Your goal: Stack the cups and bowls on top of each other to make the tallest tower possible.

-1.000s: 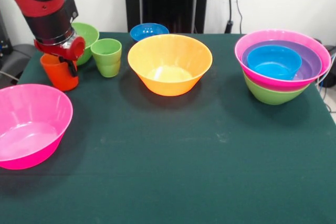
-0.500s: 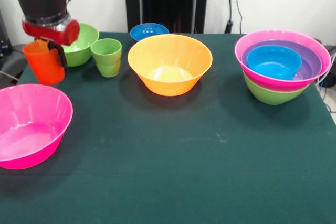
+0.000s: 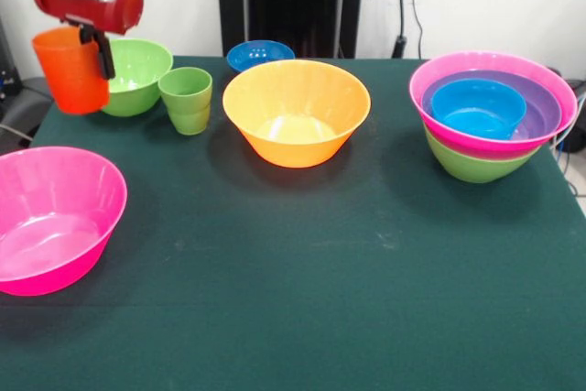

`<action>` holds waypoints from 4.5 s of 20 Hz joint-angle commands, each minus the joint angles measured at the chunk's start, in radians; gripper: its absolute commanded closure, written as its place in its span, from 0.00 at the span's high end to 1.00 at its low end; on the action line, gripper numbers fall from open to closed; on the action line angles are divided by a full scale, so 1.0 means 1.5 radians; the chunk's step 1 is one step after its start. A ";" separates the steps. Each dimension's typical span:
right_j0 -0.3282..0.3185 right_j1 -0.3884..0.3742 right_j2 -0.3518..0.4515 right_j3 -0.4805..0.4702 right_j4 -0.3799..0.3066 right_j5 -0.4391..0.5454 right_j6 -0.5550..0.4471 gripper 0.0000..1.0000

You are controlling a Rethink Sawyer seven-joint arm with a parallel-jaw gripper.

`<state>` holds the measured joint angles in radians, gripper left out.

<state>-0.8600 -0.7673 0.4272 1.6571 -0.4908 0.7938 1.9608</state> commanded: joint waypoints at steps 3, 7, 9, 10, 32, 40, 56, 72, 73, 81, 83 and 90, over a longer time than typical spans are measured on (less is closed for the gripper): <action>0.045 -0.043 -0.003 0.066 0.039 0.071 -0.001 0.00; 0.060 -0.049 -0.001 0.077 0.060 0.065 0.022 0.00; 0.063 -0.051 -0.003 0.084 0.071 0.055 0.031 0.00; 0.070 -0.053 -0.004 0.091 0.078 0.045 0.043 0.00; 0.249 -0.067 -0.088 0.127 0.215 -0.022 0.210 0.00; 0.345 -0.072 -0.141 0.107 0.251 -0.018 0.298 0.00; 0.494 -0.054 -0.217 0.092 0.324 -0.034 0.453 0.00; 0.571 0.020 -0.250 0.115 0.394 -0.169 0.503 0.00; 0.573 0.025 -0.251 0.118 0.398 -0.180 0.502 0.00; 0.581 0.060 -0.251 0.131 0.424 -0.240 0.496 0.00; 0.581 0.067 -0.252 0.133 0.428 -0.249 0.490 0.00; 0.585 0.062 -0.254 0.147 0.449 -0.248 0.485 0.00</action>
<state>0.0056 -0.7056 0.0215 1.7856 0.1477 0.4608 2.5130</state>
